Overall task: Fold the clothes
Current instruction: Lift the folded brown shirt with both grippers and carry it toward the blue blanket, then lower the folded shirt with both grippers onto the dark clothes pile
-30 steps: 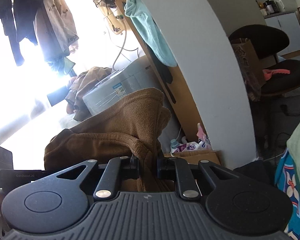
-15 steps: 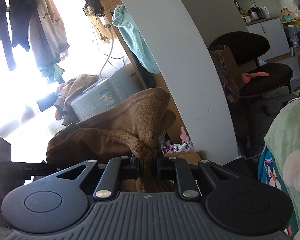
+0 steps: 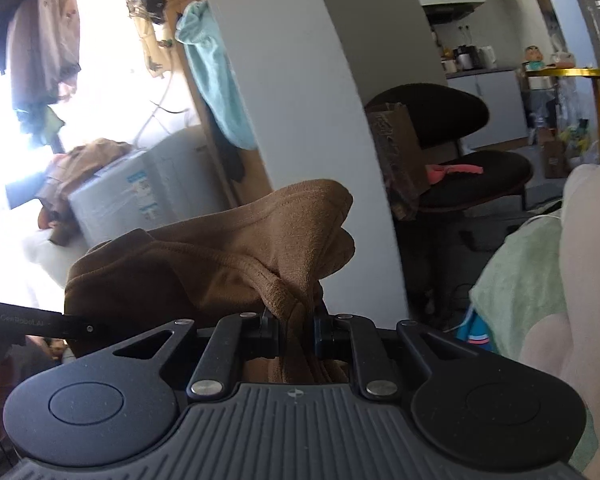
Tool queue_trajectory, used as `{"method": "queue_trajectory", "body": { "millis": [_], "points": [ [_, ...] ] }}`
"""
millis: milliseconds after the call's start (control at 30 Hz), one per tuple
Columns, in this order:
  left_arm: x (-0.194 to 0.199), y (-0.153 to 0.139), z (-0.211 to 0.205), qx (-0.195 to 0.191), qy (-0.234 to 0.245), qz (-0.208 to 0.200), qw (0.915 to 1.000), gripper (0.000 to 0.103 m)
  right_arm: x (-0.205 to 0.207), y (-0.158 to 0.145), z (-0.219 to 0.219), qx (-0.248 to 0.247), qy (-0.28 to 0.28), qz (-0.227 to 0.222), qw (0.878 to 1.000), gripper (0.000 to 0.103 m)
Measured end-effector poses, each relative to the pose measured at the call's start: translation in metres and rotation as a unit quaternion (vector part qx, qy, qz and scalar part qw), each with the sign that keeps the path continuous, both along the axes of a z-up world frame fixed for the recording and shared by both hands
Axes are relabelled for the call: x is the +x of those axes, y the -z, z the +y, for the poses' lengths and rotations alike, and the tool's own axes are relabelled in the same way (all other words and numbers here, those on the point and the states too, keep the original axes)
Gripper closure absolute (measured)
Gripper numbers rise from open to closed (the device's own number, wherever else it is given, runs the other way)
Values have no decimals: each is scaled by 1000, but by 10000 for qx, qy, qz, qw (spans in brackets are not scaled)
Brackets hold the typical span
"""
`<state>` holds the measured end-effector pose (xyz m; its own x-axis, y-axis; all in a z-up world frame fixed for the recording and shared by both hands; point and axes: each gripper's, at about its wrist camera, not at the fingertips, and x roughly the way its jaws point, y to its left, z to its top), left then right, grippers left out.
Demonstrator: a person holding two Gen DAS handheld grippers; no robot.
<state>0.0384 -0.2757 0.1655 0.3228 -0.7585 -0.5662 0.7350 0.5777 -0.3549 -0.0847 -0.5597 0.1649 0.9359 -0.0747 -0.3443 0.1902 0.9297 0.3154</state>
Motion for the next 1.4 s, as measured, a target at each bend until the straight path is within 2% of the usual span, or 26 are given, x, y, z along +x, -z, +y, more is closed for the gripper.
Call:
{"method": "queue_trajectory", "body": {
  "millis": [133, 200, 333, 400, 667, 767, 900, 1033, 1267, 1400],
  "points": [
    [28, 24, -16, -134, 306, 190, 9993, 96, 17, 18, -4, -278, 436, 129, 9986, 89],
    [41, 38, -27, -182, 479, 224, 9984, 96, 29, 28, -4, -627, 533, 207, 9964, 89],
    [68, 75, -47, -356, 881, 329, 9949, 96, 53, 54, -9, -904, 803, 301, 9922, 88],
    [79, 96, -58, -331, 1018, 302, 9938, 96, 65, 75, -15, -929, 920, 313, 9909, 88],
    [126, 183, -90, -415, 1326, 709, 9878, 96, 98, 160, -46, -853, 1149, 535, 9883, 88],
    [133, 208, -97, -384, 1521, 497, 9864, 96, 112, 184, -58, -826, 1084, 599, 9889, 88],
    [147, 241, -102, -494, 1437, 735, 9856, 96, 130, 210, -77, -923, 930, 739, 9886, 88],
    [160, 271, -113, -452, 1418, 867, 9850, 96, 144, 233, -95, -819, 871, 866, 9890, 88],
    [183, 305, -134, -369, 1429, 1003, 9840, 96, 170, 264, -112, -994, 721, 1139, 9859, 88],
    [197, 316, -145, -262, 1406, 869, 9859, 96, 186, 278, -123, -893, 738, 1215, 9858, 88]
  ]
}}
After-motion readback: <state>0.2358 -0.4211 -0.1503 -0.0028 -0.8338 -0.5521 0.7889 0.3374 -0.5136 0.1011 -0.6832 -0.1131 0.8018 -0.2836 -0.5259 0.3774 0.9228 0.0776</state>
